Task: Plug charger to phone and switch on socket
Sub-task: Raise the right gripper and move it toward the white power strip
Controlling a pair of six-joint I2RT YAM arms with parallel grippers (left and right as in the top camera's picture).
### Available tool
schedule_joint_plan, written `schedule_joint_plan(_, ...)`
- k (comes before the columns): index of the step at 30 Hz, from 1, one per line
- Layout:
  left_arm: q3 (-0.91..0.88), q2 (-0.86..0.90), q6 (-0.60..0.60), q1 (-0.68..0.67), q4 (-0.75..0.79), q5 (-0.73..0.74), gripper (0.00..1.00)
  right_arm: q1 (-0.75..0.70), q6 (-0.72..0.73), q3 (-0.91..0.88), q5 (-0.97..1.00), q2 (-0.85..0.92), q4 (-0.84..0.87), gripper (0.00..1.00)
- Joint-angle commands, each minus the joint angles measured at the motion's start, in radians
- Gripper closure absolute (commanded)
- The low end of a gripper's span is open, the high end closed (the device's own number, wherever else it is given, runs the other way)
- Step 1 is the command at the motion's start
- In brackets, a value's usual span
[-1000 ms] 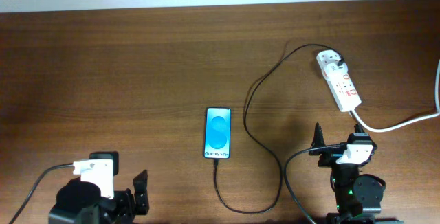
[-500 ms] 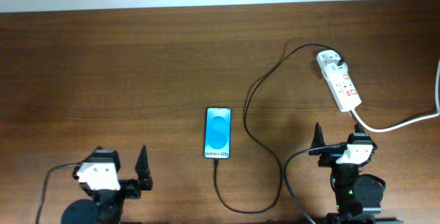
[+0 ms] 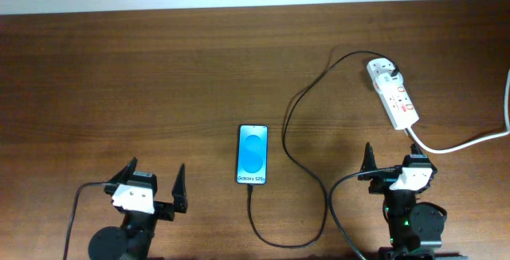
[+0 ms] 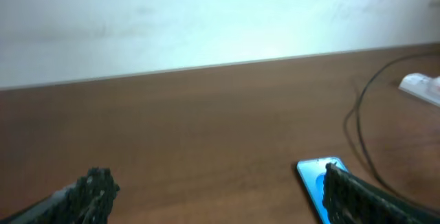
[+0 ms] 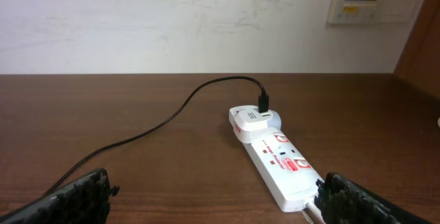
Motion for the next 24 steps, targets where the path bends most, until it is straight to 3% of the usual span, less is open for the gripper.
schedule_joint_plan(1,-0.003,-0.011,0.016,0.006,0.038,0.082,0.01,-0.008,-0.007,-0.007,0.015,-0.011,-0.005,0.02)
schedule_joint_plan(8,-0.003,-0.011,0.016,0.006,-0.1,0.134,0.01,-0.008,-0.007,-0.007,0.015,-0.011,-0.005,0.02)
schedule_joint_plan(13,-0.005,-0.011,0.016,0.006,-0.06,0.003,0.01,-0.008,-0.008,-0.007,0.031,-0.011,0.029,0.02)
schedule_joint_plan(14,-0.021,-0.011,0.016,0.006,-0.06,-0.018,0.01,-0.006,0.014,-0.007,0.0,-0.011,0.074,0.02)
schedule_joint_plan(18,-0.089,-0.011,0.015,0.006,-0.058,0.035,0.01,-0.006,0.398,-0.006,-0.104,-0.011,0.293,0.02)
schedule_joint_plan(20,-0.093,-0.011,0.015,0.006,-0.055,0.051,0.01,-0.006,0.413,0.004,-0.191,-0.01,0.407,0.02)
schedule_joint_plan(24,-0.093,-0.011,0.015,0.006,-0.051,0.051,0.01,-0.006,0.384,0.111,-0.23,0.051,0.397,0.02)
